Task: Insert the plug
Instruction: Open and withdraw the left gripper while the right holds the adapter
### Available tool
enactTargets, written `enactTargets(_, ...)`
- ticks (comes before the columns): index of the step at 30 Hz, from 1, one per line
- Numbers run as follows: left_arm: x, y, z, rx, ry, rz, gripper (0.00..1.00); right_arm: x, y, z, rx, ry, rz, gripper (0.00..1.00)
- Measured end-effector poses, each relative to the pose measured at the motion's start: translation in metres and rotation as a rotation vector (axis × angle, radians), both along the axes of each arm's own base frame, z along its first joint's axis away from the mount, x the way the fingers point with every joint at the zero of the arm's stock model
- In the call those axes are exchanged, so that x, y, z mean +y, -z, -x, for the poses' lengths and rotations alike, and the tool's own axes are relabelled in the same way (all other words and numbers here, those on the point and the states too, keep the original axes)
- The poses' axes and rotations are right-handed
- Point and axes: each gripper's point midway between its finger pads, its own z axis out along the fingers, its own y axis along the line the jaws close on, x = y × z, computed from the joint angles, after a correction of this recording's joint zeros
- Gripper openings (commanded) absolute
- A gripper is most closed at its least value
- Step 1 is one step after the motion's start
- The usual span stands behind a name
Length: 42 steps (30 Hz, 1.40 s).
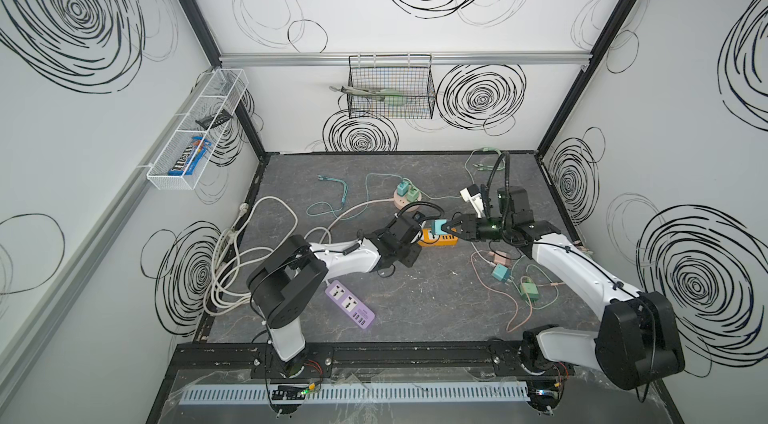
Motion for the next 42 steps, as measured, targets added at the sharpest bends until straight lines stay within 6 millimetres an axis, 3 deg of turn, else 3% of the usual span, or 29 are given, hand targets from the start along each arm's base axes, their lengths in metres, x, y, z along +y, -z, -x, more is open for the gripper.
enactTargets(2, 0.001, -0.008, 0.000, -0.014, -0.003, 0.012, 0.00, 0.000, 0.000, 0.000, 0.000, 0.002, 0.002, 0.00)
enactTargets(7, 0.007, -0.032, -0.007, -0.067, -0.033, 0.043, 0.00, 0.001, 0.000, 0.000, -0.007, 0.000, 0.003, 0.00)
enactTargets(12, 0.029, -0.057, -0.026, -0.119, -0.115, 0.073, 0.00, 0.009, -0.001, 0.001, -0.094, -0.054, 0.026, 0.00)
enactTargets(21, 0.112, -0.129, -0.069, -0.244, -0.348, 0.157, 0.00, 0.022, 0.022, -0.016, -0.193, -0.139, 0.128, 0.01)
enactTargets(27, 0.154, -0.167, -0.078, -0.302, -0.444, 0.192, 0.00, 0.034, 0.024, -0.032, -0.315, -0.213, 0.226, 0.02)
enactTargets(35, 0.160, -0.188, -0.066, -0.308, -0.422, 0.220, 0.00, 0.041, 0.035, -0.058, -0.404, -0.353, 0.382, 0.02)
enactTargets(42, 0.160, -0.199, -0.063, -0.325, -0.386, 0.209, 0.00, 0.060, 0.047, -0.062, -0.509, -0.577, 0.507, 0.02)
